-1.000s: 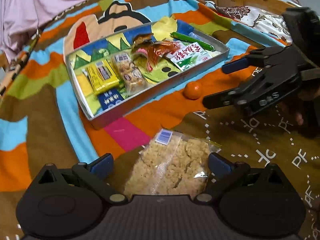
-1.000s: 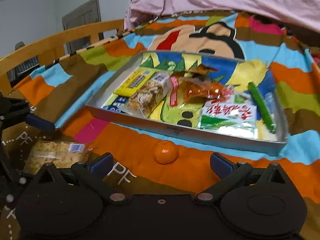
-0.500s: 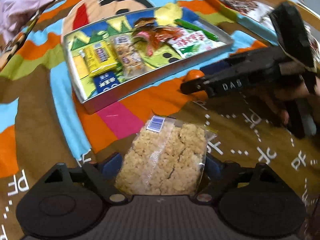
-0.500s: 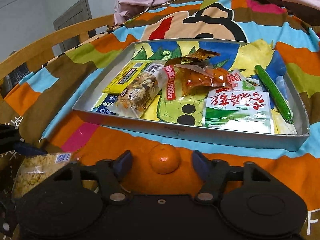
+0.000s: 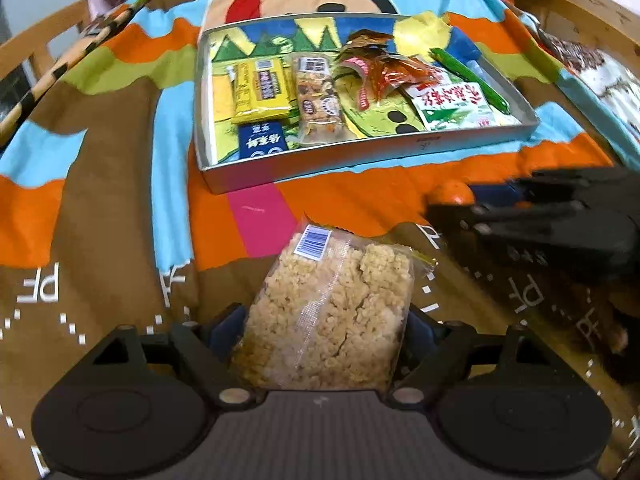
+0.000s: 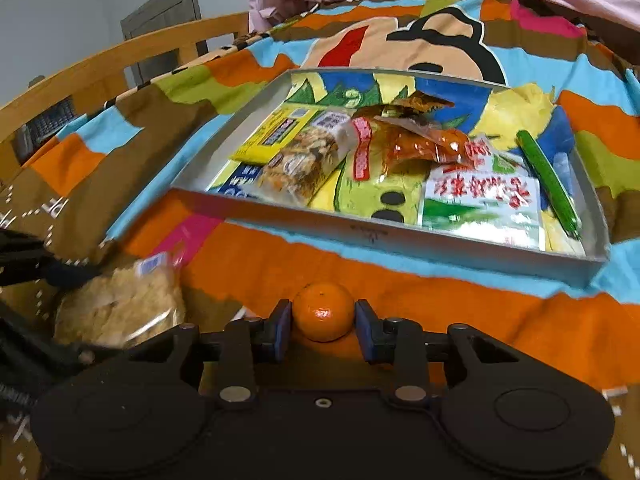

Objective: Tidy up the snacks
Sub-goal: 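Lift and carry the rice-cracker bag and orange over the metal tray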

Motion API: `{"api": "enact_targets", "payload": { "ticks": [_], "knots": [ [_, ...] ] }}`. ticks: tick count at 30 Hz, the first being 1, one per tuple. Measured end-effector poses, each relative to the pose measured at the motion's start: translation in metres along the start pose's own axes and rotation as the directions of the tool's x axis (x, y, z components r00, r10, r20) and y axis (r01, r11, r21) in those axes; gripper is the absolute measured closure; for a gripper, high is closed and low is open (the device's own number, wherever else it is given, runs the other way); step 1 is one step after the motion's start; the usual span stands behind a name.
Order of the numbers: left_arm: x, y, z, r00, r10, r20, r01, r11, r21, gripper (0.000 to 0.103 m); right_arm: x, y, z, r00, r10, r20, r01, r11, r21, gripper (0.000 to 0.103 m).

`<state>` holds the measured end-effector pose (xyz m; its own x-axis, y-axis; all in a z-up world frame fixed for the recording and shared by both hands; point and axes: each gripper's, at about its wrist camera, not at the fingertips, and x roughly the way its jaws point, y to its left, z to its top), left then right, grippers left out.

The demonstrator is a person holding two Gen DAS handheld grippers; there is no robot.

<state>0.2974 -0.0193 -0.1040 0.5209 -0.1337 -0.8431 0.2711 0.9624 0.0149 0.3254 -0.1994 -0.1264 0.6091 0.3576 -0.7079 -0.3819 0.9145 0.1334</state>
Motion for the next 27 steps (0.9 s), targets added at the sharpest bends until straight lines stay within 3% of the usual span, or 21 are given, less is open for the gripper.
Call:
{"api": "enact_targets", "payload": {
  "ticks": [7, 16, 27],
  "knots": [
    [-0.003, 0.001, 0.000, 1.000, -0.010, 0.000, 0.010, 1.000, -0.018, 0.017, -0.025, 0.011, -0.009, 0.998, 0.029, -0.055, -0.030, 0.999, -0.029, 0.067],
    [0.002, 0.003, 0.003, 1.000, -0.025, 0.002, 0.025, 1.000, -0.007, 0.019, -0.020, 0.010, -0.011, 0.997, 0.049, -0.056, -0.049, 0.999, -0.012, 0.064],
    [-0.014, 0.000, -0.004, 0.999, -0.046, 0.003, 0.046, 0.999, -0.027, 0.024, -0.041, 0.027, -0.020, 0.999, 0.005, -0.039, -0.007, 0.998, -0.067, 0.067]
  ]
}}
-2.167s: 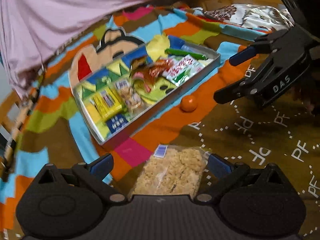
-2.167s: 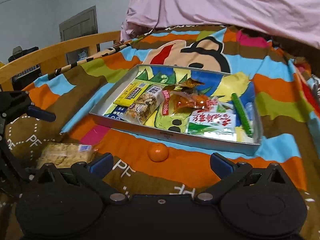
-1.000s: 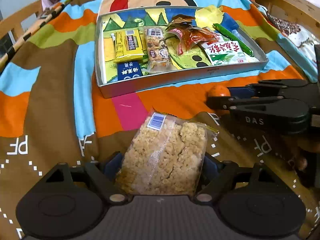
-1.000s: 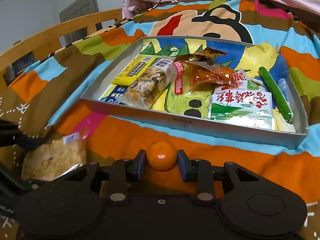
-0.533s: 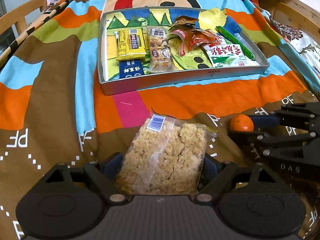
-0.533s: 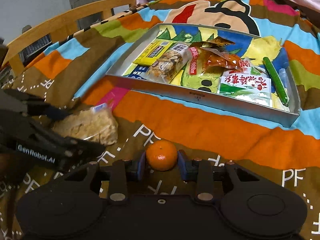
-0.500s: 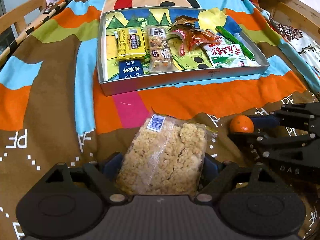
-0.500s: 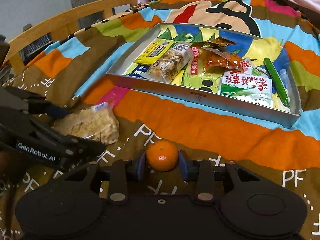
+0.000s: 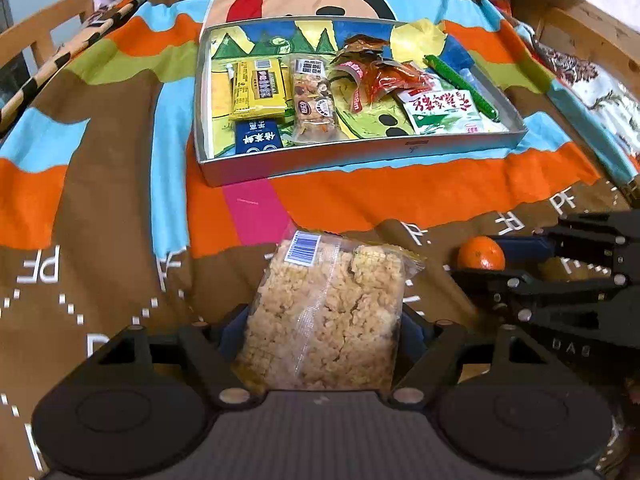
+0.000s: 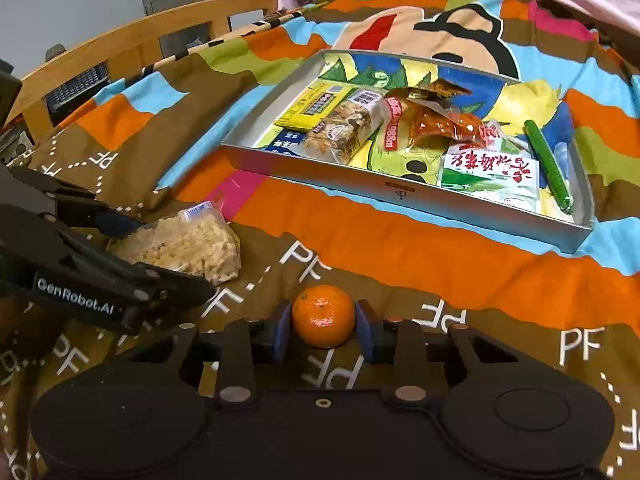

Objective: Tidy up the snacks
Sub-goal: 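Lift and carry the rice-cracker bag and orange over the metal tray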

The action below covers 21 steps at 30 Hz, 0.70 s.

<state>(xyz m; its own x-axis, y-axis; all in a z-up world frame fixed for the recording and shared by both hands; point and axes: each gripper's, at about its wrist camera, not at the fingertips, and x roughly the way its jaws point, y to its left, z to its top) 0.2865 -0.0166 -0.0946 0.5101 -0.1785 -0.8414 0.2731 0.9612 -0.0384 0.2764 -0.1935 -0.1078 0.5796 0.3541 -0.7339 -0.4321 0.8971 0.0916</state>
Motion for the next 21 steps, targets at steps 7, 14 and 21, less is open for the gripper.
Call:
{"api": "enact_targets", "payload": {
  "ticks": [7, 14, 21],
  "knots": [
    [-0.025, 0.006, -0.001, 0.997, -0.037, 0.066, 0.042, 0.997, -0.071, 0.024, -0.034, 0.012, -0.002, 0.996, -0.020, 0.085, 0.021, 1.000, -0.018, 0.067],
    [-0.060, 0.004, 0.006, 0.975, -0.026, 0.220, 0.048, 0.994, -0.098, 0.024, -0.066, 0.021, 0.004, 0.977, -0.040, 0.208, 0.046, 0.999, -0.024, 0.067],
    [-0.082, 0.007, 0.022, 0.920, 0.017, 0.392, 0.038, 0.991, -0.132, 0.024, -0.088, 0.018, 0.020, 0.931, -0.071, 0.357, 0.085, 0.996, -0.025, 0.067]
  ]
}}
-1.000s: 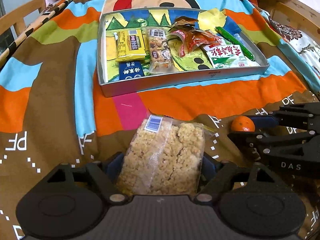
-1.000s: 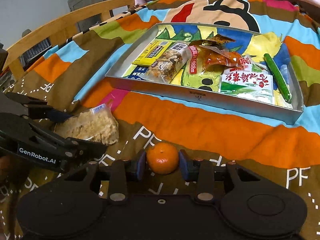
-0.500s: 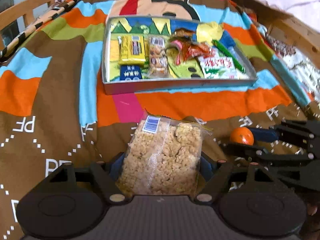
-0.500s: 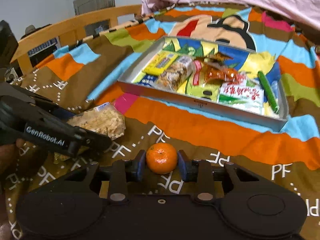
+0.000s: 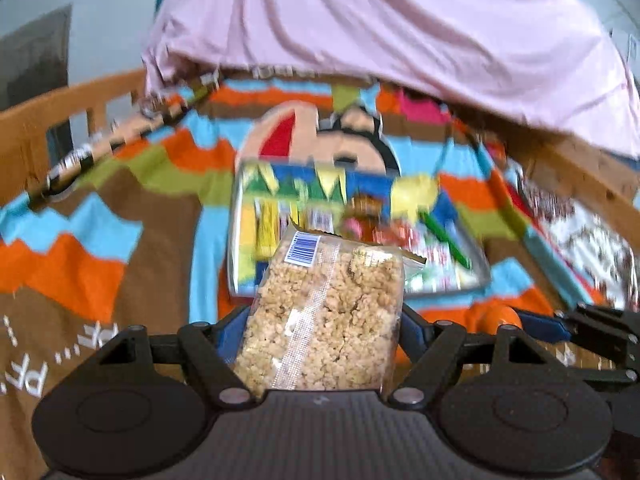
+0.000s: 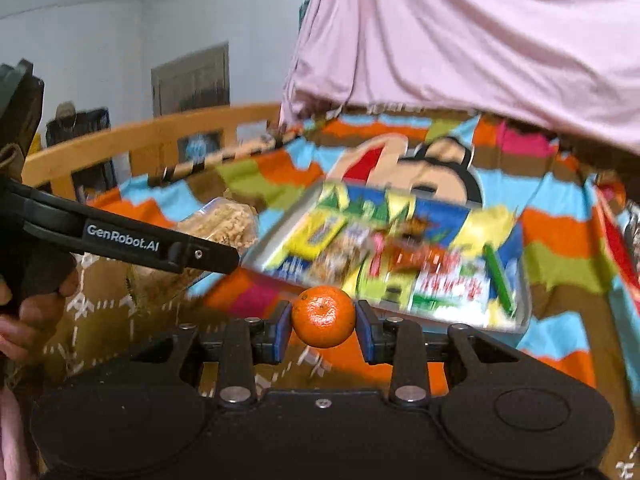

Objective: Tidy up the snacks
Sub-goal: 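Lift and carry the rice-cracker bag and orange over the metal tray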

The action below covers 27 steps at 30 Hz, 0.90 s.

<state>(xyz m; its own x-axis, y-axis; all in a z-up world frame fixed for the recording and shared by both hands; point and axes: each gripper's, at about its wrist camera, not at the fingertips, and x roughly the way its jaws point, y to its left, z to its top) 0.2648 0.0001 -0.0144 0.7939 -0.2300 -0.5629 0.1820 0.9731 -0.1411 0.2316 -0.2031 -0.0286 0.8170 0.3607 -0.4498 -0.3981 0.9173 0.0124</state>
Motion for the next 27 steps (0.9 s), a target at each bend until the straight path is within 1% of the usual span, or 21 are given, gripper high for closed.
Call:
{"api": "enact_targets", "payload": {
  "ticks": [3, 6, 9, 11, 16, 21, 27],
  "knots": [
    [0.004, 0.002, 0.015, 0.997, 0.016, 0.074, -0.014, 0.999, -0.030, 0.024, 0.002, -0.004, 0.012, 0.996, -0.036, 0.082, 0.038, 0.999, -0.023, 0.067],
    [0.014, 0.006, 0.030, 0.989, 0.039, 0.140, -0.029, 0.997, -0.077, 0.024, 0.009, -0.009, 0.024, 0.987, -0.066, 0.149, 0.071, 0.997, -0.028, 0.067],
    [0.030, 0.011, 0.042, 0.980, 0.071, 0.187, -0.051, 0.993, -0.108, 0.024, 0.022, -0.017, 0.034, 0.978, -0.092, 0.189, 0.098, 0.995, -0.021, 0.067],
    [0.045, 0.015, 0.048, 0.974, 0.094, 0.205, -0.069, 0.990, -0.125, 0.024, 0.035, -0.024, 0.038, 0.973, -0.111, 0.204, 0.117, 0.993, -0.016, 0.067],
    [0.080, 0.025, 0.055, 0.969, 0.126, 0.211, -0.100, 0.987, -0.130, 0.024, 0.071, -0.040, 0.042, 0.969, -0.144, 0.199, 0.143, 0.990, 0.020, 0.067],
    [0.112, 0.034, 0.054, 0.973, 0.138, 0.187, -0.111, 0.982, -0.151, 0.024, 0.105, -0.048, 0.038, 0.971, -0.153, 0.181, 0.147, 0.988, 0.049, 0.067],
    [0.138, 0.038, 0.043, 0.982, 0.142, 0.125, -0.124, 0.982, -0.140, 0.024, 0.140, -0.054, 0.024, 0.982, -0.159, 0.105, 0.154, 0.986, 0.058, 0.067]
  ]
}}
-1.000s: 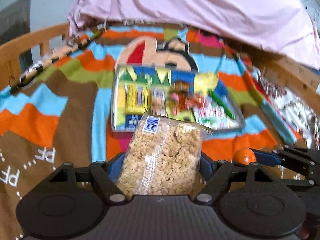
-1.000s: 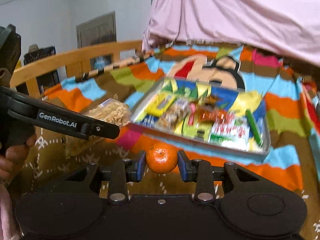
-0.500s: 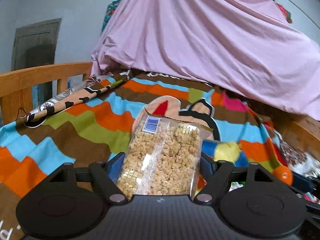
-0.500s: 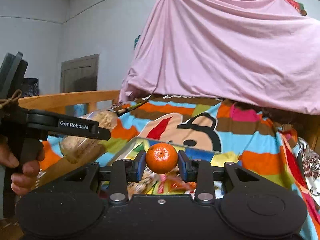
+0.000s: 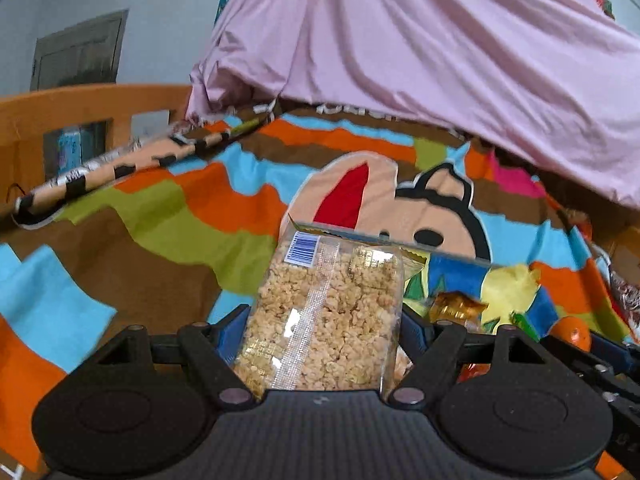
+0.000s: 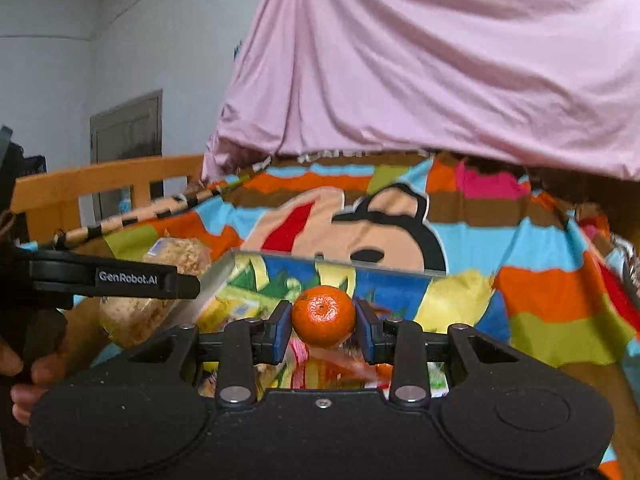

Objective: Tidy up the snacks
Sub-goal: 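Lift and carry the rice-cracker bag and orange over the metal tray, then lower both snacks into the tray and open both tools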

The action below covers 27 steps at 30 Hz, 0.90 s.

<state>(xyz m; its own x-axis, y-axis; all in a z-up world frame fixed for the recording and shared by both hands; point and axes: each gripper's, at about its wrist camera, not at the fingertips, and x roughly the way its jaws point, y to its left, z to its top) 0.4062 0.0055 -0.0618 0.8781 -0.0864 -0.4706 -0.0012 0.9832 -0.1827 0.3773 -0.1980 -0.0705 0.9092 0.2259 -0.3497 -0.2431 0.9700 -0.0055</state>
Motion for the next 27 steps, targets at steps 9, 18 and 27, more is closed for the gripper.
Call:
{"api": "enact_targets", "payload": {
  "ticks": [9, 18, 27],
  "knots": [
    [0.013, 0.000, -0.014, 0.998, 0.019, -0.061, -0.018, 1.000, 0.022, 0.024, 0.020, 0.008, -0.023, 0.996, -0.001, -0.094, -0.001, 1.000, -0.020, 0.067],
    [0.017, -0.002, -0.019, 0.996, 0.022, -0.083, -0.019, 0.999, 0.039, 0.024, 0.027, 0.008, -0.030, 0.992, 0.002, -0.126, -0.004, 1.000, -0.015, 0.067],
    [0.020, -0.003, -0.025, 0.995, 0.041, -0.095, -0.036, 0.997, 0.062, 0.024, 0.036, 0.010, -0.040, 0.982, 0.007, -0.187, -0.008, 1.000, -0.009, 0.067]
  ]
}}
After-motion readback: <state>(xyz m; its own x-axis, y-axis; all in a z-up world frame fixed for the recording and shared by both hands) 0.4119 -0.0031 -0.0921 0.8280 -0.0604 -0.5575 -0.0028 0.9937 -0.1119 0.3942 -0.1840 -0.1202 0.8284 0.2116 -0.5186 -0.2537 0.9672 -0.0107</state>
